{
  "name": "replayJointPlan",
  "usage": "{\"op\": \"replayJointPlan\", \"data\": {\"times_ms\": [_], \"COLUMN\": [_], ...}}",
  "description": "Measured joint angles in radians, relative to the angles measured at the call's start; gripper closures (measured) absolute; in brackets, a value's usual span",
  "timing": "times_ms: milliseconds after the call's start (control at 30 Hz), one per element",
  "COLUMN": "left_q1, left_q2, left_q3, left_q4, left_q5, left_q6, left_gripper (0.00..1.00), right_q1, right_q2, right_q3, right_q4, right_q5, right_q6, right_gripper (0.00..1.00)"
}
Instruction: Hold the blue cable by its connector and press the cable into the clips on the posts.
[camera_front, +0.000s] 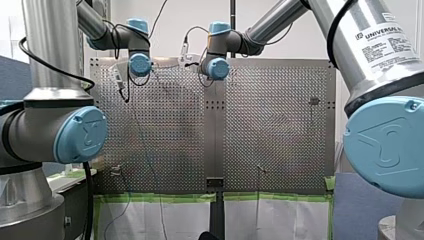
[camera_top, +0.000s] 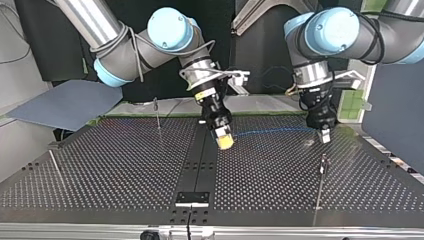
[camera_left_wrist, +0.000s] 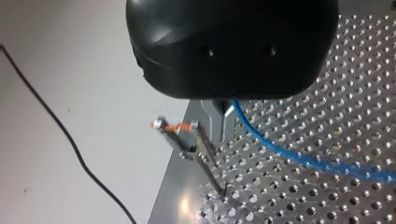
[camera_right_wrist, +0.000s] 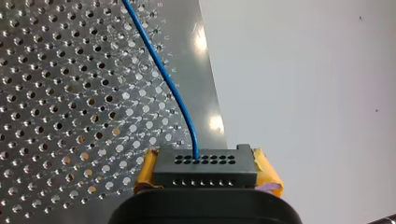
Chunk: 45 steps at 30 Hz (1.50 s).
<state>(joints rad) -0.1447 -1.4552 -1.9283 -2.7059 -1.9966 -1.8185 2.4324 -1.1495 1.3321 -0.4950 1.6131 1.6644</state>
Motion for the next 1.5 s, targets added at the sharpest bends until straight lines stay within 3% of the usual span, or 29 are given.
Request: {"op": "replayJointPlan", "data": {"times_ms": [333, 767, 1500], "left_q1": [0.068, 0.107, 0.173], "left_q2": [0.0, -0.013, -0.07], "left_q3": [0.051, 0.08, 0.119], "left_q4": [-0.024, -0.041, -0.036], "left_q5": [0.059, 0.093, 0.21], "left_q6": [-0.033, -0.038, -0.064], "left_gripper": [1.0, 1.0, 1.0], "right_q1": [0.001, -0.01, -0.023], "right_q2": [0.005, 0.007, 0.011], "right_q3": [-0.024, -0.035, -0.046], "right_q4": [0.004, 0.008, 0.009], "right_q5": [-0.012, -0.018, -0.02], "right_q6": [0.008, 0.025, 0.028], "right_gripper": [1.0, 1.0, 1.0]}}
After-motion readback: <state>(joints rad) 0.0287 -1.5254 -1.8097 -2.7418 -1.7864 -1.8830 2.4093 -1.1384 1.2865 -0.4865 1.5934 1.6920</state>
